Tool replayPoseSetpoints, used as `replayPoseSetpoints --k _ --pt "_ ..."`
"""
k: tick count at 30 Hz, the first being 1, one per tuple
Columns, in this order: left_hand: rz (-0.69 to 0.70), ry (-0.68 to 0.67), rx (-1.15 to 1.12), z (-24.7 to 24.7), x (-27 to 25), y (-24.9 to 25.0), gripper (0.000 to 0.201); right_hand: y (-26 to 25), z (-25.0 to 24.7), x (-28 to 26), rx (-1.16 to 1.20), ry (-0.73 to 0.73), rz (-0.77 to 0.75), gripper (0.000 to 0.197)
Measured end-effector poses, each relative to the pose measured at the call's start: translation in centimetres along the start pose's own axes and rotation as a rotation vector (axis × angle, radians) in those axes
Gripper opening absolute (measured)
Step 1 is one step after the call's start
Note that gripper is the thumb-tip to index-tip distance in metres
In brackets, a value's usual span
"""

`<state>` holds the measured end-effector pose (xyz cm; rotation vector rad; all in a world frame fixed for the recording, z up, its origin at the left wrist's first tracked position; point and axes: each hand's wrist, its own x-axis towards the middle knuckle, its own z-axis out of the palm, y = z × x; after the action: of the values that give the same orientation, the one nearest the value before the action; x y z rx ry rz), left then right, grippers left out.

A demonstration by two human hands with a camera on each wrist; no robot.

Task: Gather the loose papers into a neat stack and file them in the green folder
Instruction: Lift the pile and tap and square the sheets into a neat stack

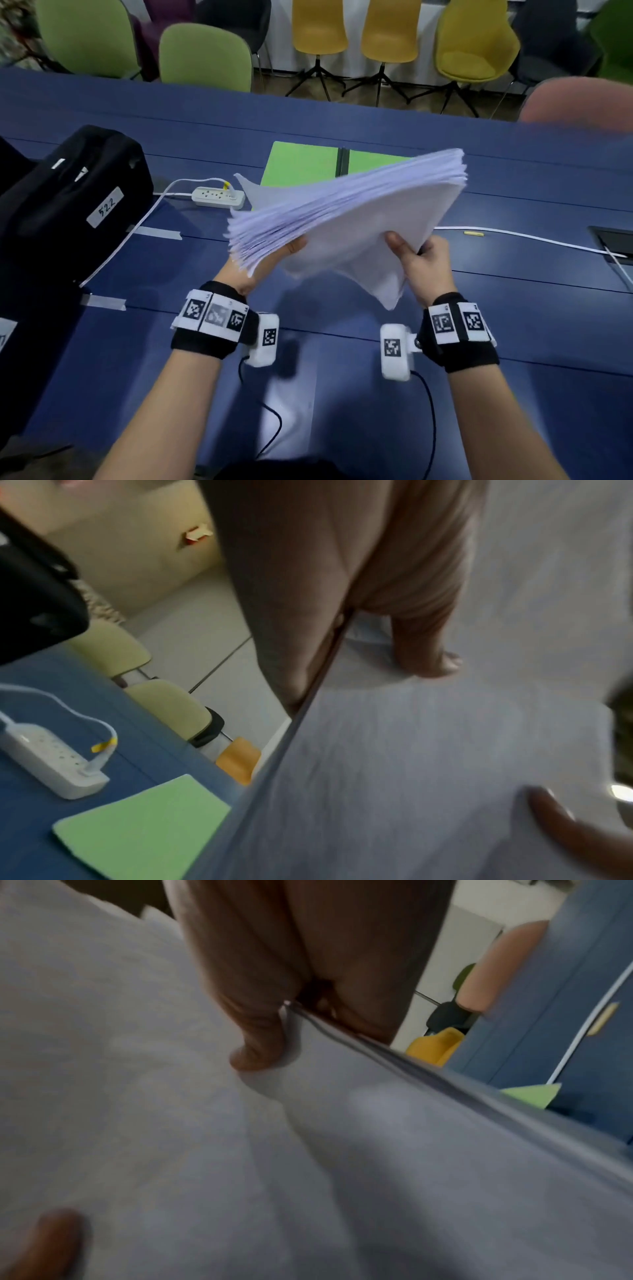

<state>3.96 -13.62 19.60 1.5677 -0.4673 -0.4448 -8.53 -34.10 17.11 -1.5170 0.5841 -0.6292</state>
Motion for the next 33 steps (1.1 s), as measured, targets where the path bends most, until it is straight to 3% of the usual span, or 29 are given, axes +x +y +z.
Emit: replayPoseSetpoints --k 4,6,10,13,16,17,20,23,26,30,33 --pt "-0.083 0.204 -0.098 1.6 0.6 -1.1 0.013 1.6 0.9 -0.2 -0.064 -0.05 0.036 0.014" --pt "-0.104 0.269 -0.184 2.4 0.7 -0.6 0.016 1.6 1.5 -0.3 -0.05 -0.037 0.032 0.016" --pt "0.072 0.181 -0.2 3.1 0.8 1.5 0.019 -0.1 1.0 0.9 0.057 0.015 -0.031 0.015" --pt "0.153 0.161 -0.228 3.3 0.8 1.7 0.035 -0.4 0.1 1.5 0.13 -0.006 -0.055 0.016" --pt "0.039 0.133 -0.159 3.5 0.5 -0.2 0.029 1.4 -0.4 1.1 0.059 -0.099 0.042 0.029" --pt "-0.015 0.128 -0.132 3.4 0.5 -1.0 0.023 2.2 -0.4 0.9 0.024 -0.121 0.079 0.028" --pt "-0.111 0.131 -0.084 3.1 0.4 -2.0 0.031 3.2 -0.6 0.4 0.025 -0.15 0.163 0.02" --pt "-0.126 0.19 -0.154 2.9 0.7 -2.1 0.018 3.0 -0.6 -0.2 0.09 -0.125 0.175 0.047" --pt "-0.129 0.231 -0.239 2.9 1.0 -1.7 0.015 2.8 -0.9 -0.8 0.182 -0.086 0.15 0.039" --pt "-0.155 0.262 -0.272 3.2 1.0 -1.5 0.01 3.3 -1.7 -1.9 0.382 -0.039 0.124 0.062" --pt "-0.167 0.286 -0.276 3.5 1.1 -1.4 0.017 3.3 -2.5 -2.1 0.542 -0.025 0.143 0.048"
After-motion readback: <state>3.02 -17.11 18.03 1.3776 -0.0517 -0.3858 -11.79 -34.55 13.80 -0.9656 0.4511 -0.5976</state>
